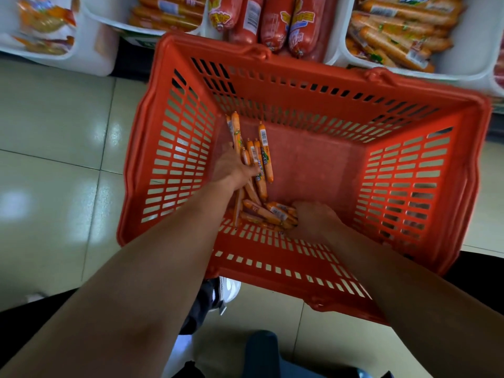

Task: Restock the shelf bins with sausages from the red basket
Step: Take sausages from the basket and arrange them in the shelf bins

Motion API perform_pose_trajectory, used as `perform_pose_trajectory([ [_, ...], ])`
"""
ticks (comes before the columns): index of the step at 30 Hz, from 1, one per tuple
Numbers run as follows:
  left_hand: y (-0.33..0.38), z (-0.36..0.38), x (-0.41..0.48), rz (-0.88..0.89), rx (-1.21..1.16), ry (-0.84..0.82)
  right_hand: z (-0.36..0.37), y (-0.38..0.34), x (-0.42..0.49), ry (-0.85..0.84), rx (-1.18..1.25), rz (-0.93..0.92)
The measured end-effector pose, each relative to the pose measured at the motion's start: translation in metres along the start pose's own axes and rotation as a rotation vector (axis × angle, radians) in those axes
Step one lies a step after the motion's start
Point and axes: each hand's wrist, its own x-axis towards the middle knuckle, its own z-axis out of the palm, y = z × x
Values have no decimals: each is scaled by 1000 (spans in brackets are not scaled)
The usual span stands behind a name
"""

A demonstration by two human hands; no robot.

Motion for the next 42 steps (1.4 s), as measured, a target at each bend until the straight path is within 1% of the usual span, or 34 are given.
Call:
perform_pose_trajectory([
  [4,6,14,-10,33,-5,-54,-4,8,-1,-56,28,4],
  [9,7,21,-12,47,-37,-44,-20,20,-2,-94,84,40],
  [11,8,19,-12,43,-42,-47,-27,24,-2,-77,132,74],
  [15,4,5,-10,36,13,28,-32,31,-3,8,278,172],
  [18,-5,-8,-16,41,91,33,-36,36,-5,135,424,253],
  [20,-10,-12,-22,25,110,5,-40,34,-6,231,523,285],
  [23,-12,-13,-32,-6,88,-95,-52,26,0,352,623,305],
  [25,-13,-13,-37,-36,6,-120,-60,20,9,393,609,301],
  [27,-16,-10,-41,-97,-44,-155,-62,14,19,381,612,290],
  [31,-40,14,-23,-137,-18,-331,-58,4,38,343,569,255],
  [33,-50,33,-7,-157,-51,-374,-54,1,42,362,533,258],
  [37,-14,32,-29,-116,54,-333,-43,0,41,395,381,255],
  [40,-11,35,-27,-108,238,-246,-40,10,39,364,380,315],
  [42,-13,30,-28,-118,265,-191,-41,14,37,352,395,336],
])
